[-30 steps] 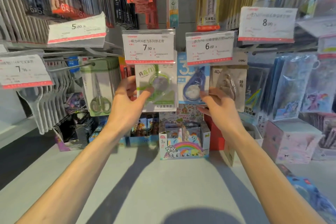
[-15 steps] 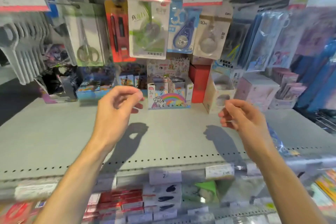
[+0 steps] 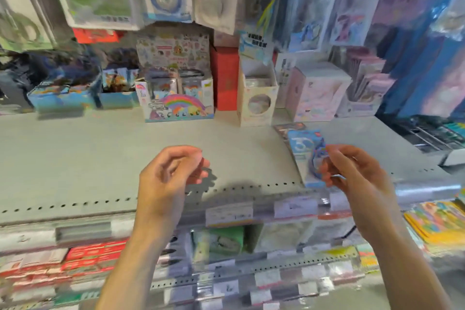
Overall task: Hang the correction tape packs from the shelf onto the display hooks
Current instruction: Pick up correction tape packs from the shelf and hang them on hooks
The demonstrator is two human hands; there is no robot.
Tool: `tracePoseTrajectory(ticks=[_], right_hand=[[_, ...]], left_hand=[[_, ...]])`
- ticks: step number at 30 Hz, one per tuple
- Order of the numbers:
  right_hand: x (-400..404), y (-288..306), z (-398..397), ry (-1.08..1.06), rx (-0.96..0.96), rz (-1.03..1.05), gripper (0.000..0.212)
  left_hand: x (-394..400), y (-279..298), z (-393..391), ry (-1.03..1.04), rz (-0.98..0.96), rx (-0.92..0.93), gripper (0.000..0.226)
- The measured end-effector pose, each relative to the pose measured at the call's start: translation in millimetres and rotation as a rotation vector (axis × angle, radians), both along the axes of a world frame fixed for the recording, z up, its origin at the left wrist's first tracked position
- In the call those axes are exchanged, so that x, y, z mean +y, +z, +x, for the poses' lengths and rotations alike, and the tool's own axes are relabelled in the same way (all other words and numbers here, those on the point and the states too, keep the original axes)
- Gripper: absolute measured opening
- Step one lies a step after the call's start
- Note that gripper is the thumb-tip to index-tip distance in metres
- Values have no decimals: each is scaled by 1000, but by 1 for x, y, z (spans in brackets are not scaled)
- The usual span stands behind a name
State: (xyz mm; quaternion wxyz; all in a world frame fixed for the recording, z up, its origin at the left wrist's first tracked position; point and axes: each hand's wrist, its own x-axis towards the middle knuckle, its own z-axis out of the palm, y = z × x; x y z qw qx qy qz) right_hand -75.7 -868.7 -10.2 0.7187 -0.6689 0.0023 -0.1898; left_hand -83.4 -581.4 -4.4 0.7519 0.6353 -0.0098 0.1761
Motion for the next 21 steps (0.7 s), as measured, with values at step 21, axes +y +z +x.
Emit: tracePoseTrajectory(ticks=[21], right_hand=[[-124, -14, 171, 408, 295, -698, 6]], left_hand=[[-176, -30, 132, -53, 770, 430, 17]])
